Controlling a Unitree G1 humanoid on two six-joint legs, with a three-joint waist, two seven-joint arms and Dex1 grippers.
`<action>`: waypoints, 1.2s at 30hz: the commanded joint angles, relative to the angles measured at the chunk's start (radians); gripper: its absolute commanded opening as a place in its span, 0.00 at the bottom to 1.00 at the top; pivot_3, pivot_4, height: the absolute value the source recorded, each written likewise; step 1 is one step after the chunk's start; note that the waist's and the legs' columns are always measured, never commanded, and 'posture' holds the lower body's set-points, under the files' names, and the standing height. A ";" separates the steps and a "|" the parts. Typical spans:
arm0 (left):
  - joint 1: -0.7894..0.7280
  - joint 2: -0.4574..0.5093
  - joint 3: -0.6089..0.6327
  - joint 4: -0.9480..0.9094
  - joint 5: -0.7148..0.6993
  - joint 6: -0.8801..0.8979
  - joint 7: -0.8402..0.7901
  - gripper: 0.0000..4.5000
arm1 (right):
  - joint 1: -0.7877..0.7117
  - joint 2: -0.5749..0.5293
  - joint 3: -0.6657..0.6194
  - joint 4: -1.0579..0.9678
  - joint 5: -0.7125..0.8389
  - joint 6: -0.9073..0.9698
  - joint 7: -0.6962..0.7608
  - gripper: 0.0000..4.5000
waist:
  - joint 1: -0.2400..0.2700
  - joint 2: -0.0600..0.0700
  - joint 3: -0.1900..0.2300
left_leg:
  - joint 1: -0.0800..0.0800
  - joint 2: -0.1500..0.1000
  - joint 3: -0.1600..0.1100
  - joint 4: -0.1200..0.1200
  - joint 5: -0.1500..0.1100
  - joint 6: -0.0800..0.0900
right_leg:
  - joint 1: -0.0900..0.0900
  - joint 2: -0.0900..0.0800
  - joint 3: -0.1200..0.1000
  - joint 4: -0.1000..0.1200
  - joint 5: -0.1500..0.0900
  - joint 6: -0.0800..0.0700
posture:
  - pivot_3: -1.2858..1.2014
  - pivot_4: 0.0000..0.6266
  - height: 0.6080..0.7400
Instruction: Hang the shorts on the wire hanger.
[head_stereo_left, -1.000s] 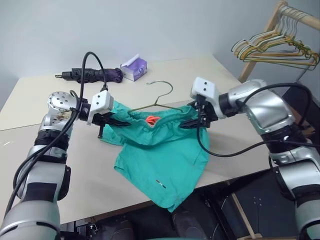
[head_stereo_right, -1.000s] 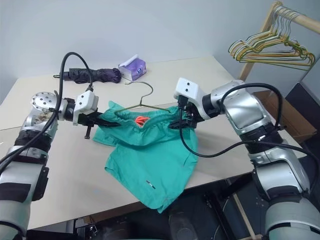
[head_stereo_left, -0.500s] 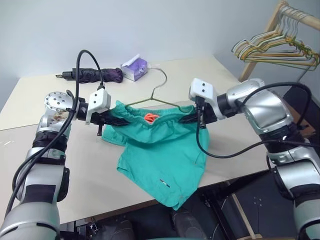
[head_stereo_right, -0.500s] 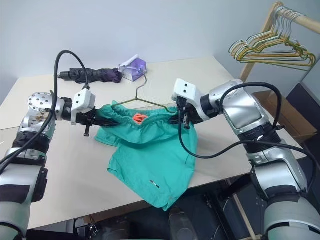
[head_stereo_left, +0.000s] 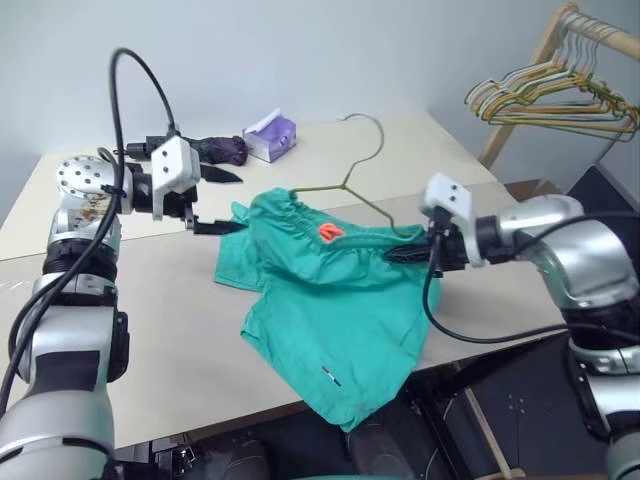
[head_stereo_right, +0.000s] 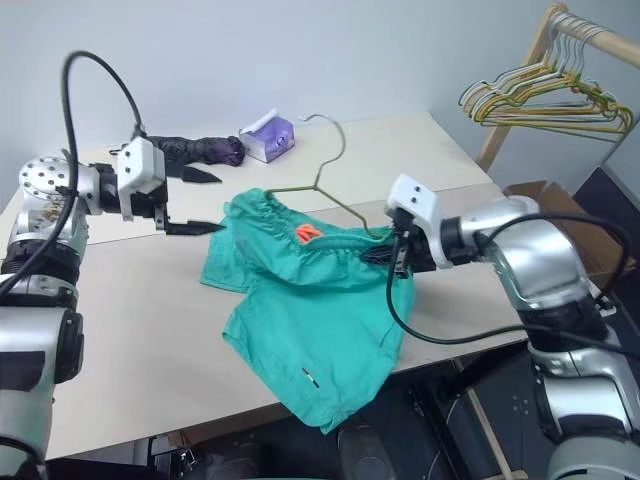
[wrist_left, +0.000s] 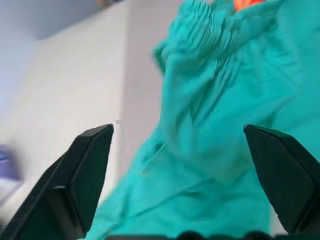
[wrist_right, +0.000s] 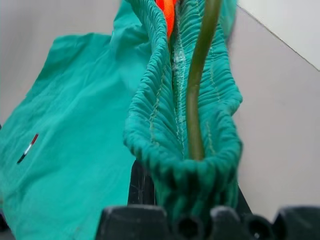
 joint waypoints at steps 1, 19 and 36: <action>-0.029 0.012 0.058 -0.026 -0.020 -0.026 0.067 0.99 | 0.091 -0.010 -0.146 -0.158 0.061 0.131 -0.110 0.00 | 0.003 0.000 0.000 | 0.000 0.000 0.000 0.000 0.000 0.000 | 0.000 0.000 0.000 0.000 0.000 0.000 | 0.45 0.08 1.00; 0.205 -0.270 0.171 -1.068 -0.605 0.991 0.512 0.99 | 0.283 0.127 -0.704 -0.301 0.059 0.638 -0.743 0.00 | -0.019 0.003 -0.002 | 0.001 0.000 0.001 0.001 0.000 0.000 | 0.002 0.000 0.002 -0.001 0.000 0.001 | 0.40 0.09 1.00; 0.234 -0.304 0.154 -1.132 -0.594 0.957 0.595 0.99 | -0.230 -0.012 -0.820 0.295 -0.081 0.638 -1.175 0.00 | -0.127 0.010 -0.004 | 0.016 -0.001 0.005 -0.004 -0.001 0.001 | 0.020 0.000 0.006 -0.012 0.000 0.002 | 0.40 0.06 1.00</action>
